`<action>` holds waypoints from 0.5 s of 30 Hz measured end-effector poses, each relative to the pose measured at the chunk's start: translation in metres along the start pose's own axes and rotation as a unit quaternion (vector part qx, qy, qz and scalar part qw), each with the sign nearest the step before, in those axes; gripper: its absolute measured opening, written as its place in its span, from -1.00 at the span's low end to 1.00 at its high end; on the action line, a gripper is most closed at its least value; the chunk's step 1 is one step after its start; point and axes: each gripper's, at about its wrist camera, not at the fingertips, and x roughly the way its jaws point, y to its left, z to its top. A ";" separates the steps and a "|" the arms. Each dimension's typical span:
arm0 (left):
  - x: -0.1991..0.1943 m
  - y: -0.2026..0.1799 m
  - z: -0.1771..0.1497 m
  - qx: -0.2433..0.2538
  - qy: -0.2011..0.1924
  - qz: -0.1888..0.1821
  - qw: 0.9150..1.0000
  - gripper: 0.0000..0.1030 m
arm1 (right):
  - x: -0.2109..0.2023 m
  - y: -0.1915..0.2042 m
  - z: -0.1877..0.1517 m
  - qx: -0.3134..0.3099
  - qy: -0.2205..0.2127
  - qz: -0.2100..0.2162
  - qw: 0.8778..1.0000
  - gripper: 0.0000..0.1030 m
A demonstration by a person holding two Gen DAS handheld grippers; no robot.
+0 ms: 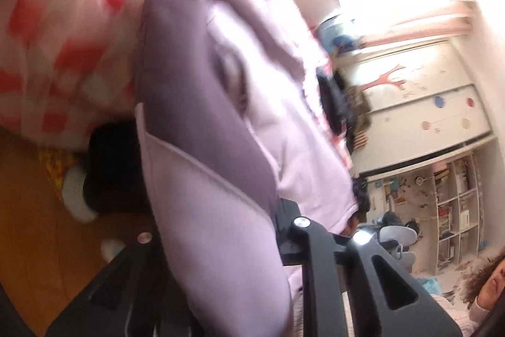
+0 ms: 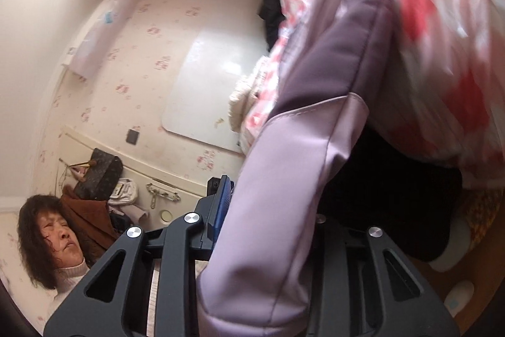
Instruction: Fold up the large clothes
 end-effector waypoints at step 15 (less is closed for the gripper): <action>-0.013 0.057 -0.051 -0.038 0.057 -0.048 0.996 -0.36 | -0.020 -0.048 -0.056 0.091 0.041 -0.042 0.994 0.05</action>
